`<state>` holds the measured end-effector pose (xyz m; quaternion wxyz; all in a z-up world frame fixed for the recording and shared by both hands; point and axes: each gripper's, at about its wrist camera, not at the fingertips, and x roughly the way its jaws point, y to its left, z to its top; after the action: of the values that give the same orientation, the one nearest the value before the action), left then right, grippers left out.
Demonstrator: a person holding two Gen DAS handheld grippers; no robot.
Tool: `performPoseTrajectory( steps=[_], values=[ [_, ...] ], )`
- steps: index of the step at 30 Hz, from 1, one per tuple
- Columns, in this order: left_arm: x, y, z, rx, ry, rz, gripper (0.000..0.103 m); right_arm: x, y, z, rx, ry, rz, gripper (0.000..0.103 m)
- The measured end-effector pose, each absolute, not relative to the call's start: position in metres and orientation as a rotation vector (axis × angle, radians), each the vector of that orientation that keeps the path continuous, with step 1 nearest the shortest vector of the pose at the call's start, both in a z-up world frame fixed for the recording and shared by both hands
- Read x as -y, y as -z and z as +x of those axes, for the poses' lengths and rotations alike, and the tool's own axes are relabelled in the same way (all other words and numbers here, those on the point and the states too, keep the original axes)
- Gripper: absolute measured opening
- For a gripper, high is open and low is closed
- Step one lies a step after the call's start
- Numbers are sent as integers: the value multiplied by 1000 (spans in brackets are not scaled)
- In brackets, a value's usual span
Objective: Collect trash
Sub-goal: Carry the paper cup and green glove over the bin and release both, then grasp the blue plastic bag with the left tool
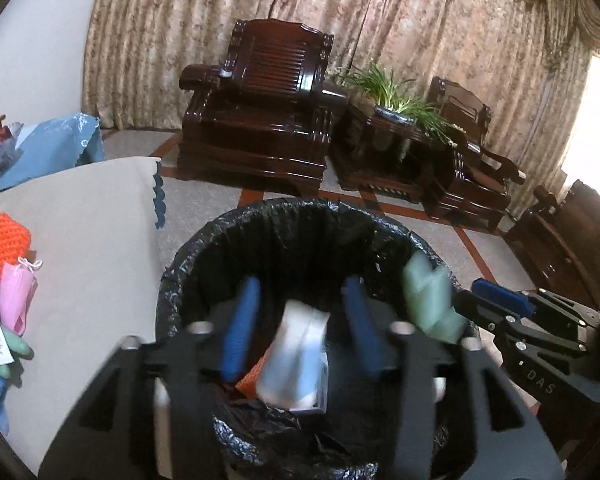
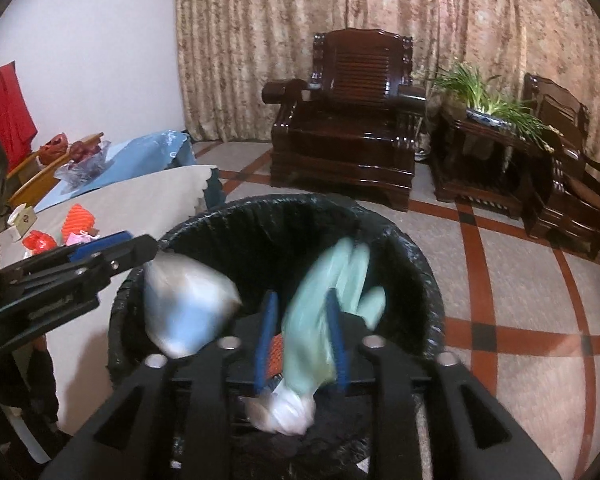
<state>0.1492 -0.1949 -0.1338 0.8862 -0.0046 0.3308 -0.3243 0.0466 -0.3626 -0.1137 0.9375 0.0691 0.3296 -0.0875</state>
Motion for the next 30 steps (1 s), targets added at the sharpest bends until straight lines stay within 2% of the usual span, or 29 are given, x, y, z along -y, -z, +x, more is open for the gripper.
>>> performPoseTrajectory(
  steps=[1,2,3,4,5,7,9,18,30],
  values=[
    [196,134,149,-687,676,-9,54,363,113,44,-668,185,143,43],
    [193,133,148,-687,677,-6,56,363,112,42,-663,189,145,55],
    [190,132,146,-683,672,-3,63,363,110,40,-653,194,147,65],
    [184,130,144,-670,662,-2,71,361,108,38,-643,203,148,87],
    [180,126,143,-658,651,-1,75,359,104,37,-626,217,147,98],
    [165,120,137,-624,617,3,86,355,97,35,-591,218,151,97],
    [145,113,134,-604,577,5,90,350,91,38,-580,194,158,97],
    [54,95,119,-573,367,-13,91,303,80,55,-548,84,165,97],
    [-65,91,102,-561,110,-38,91,194,81,83,-525,-142,87,97]
  ],
)
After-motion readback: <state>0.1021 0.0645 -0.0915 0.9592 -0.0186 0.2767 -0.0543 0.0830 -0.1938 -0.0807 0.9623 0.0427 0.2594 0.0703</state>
